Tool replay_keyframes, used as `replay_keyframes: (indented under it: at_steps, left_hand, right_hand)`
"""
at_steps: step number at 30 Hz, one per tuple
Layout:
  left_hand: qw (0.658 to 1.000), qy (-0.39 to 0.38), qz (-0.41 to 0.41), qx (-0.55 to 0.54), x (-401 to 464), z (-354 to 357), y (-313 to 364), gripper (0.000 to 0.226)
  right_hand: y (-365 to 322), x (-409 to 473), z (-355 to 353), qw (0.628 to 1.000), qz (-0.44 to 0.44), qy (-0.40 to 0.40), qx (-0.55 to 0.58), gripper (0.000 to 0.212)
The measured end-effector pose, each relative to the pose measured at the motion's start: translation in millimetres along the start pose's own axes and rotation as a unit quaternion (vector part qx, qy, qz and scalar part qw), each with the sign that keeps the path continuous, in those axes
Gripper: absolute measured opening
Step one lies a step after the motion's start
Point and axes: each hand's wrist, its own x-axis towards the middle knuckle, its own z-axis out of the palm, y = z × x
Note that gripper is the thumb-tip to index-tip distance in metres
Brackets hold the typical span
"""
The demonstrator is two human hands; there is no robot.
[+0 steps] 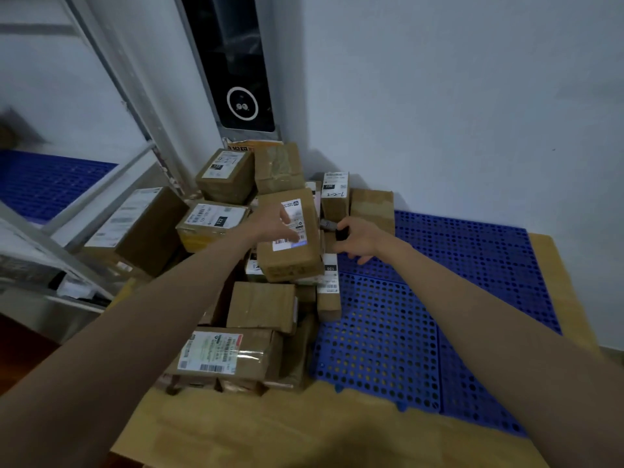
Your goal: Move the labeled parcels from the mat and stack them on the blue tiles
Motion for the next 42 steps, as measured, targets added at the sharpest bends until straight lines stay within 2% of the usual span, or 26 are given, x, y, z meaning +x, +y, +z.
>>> replay_keyframes:
  at_steps: [2,5,9,12,15,19,27,32,35,39,42]
  left_hand:
    - [0.998,0.009,0.006,0.061,-1.3,-1.3,-18.5,0.041]
    - [0.997,0.018,0.006,0.081,-5.4,0.3,-41.2,0.083]
    - [0.995,-0.004,-0.061,0.073,-10.6,1.2,-54.8,0.117]
    - [0.993,-0.034,-0.071,0.084,-13.2,2.4,-56.4,0.107]
    - [0.995,-0.051,-0.079,0.046,-10.9,6.0,-60.2,0.101]
    - [0.996,-0.083,-0.032,0.028,-8.6,13.0,-61.3,0.097]
    - [0.997,-0.062,0.038,0.039,-17.1,17.7,-54.1,0.089]
    - [0.996,-0.045,0.039,0.073,-19.4,5.4,-48.7,0.090]
    - [0.992,-0.079,0.074,0.070,-24.0,11.3,-18.8,0.097]
    - [0.980,-0.104,0.155,0.062,-28.9,35.3,40.1,0.092]
    - [0.983,-0.104,0.142,0.048,-34.4,60.6,79.2,0.103]
  right_hand:
    - [-5.7,4.3,11.9,1.000,0.013,-0.006,0.006,0.073]
    - [-12.1,11.5,26.8,1.000,0.022,-0.021,0.002,0.077]
    - [-20.7,16.5,38.8,0.999,0.029,-0.022,-0.010,0.085]
    - [-27.5,18.3,44.0,0.999,0.025,-0.018,0.008,0.086]
    - [-35.3,19.6,48.3,1.000,0.018,-0.018,-0.003,0.084]
    - [-40.8,17.3,54.9,1.000,0.022,-0.003,0.006,0.089]
    - [-38.3,-12.3,61.7,0.997,0.010,0.072,0.037,0.079]
    - [-48.2,-21.4,57.3,0.994,0.008,0.081,0.076,0.085]
    - [-31.1,-48.2,42.9,0.988,0.030,0.119,0.096,0.084]
    - [11.9,-89.9,17.3,0.978,0.063,0.169,0.105,0.080]
    - [46.9,-120.1,-2.6,0.972,0.084,0.191,0.106,0.077]
